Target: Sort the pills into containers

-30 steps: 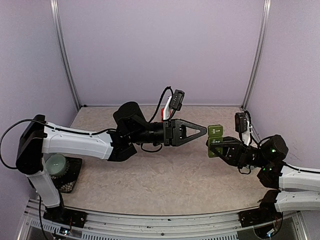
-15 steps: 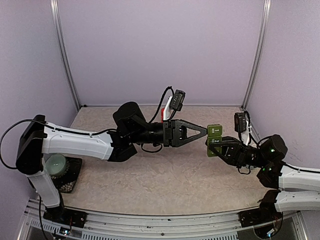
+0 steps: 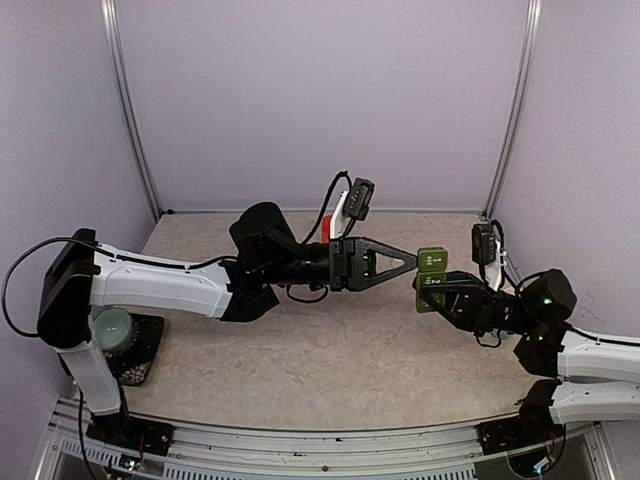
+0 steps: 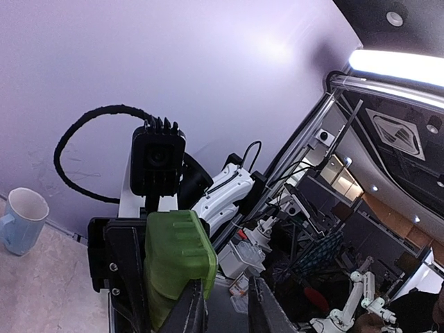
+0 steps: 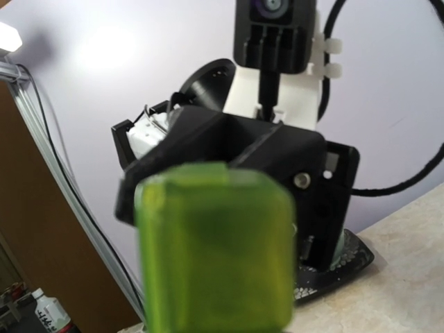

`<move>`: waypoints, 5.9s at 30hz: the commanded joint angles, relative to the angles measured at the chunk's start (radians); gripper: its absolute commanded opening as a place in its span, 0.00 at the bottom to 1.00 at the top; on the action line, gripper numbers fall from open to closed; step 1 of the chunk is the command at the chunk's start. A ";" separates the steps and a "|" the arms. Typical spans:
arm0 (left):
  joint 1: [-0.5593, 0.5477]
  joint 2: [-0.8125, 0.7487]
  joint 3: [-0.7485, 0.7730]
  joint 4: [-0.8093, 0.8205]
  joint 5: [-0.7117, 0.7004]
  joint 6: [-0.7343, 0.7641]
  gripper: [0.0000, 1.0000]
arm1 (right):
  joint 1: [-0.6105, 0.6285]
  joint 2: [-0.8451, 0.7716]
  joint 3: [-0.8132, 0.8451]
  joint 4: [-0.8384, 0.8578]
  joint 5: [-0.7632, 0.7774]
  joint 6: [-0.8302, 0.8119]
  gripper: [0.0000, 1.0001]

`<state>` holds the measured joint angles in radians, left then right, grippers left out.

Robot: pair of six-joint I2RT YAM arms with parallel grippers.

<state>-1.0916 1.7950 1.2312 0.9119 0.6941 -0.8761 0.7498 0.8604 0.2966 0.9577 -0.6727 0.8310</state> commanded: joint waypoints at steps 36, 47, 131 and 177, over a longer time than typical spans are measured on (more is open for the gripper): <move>0.060 -0.163 -0.189 0.033 -0.014 0.108 0.60 | -0.032 0.074 0.067 -0.204 -0.107 0.073 0.00; 0.076 -0.182 -0.193 -0.317 -0.189 0.269 0.66 | -0.033 0.091 0.114 -0.237 -0.184 0.094 0.00; 0.075 -0.178 -0.153 -0.365 -0.106 0.319 0.62 | -0.044 0.130 0.127 -0.197 -0.262 0.119 0.00; 0.070 -0.127 -0.074 -0.456 -0.062 0.346 0.60 | 0.012 0.188 0.205 -0.348 -0.297 0.010 0.00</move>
<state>-1.0161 1.6489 1.1221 0.4824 0.6102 -0.5591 0.7452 1.0454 0.4522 0.6762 -0.9371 0.8978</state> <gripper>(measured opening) 0.597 0.233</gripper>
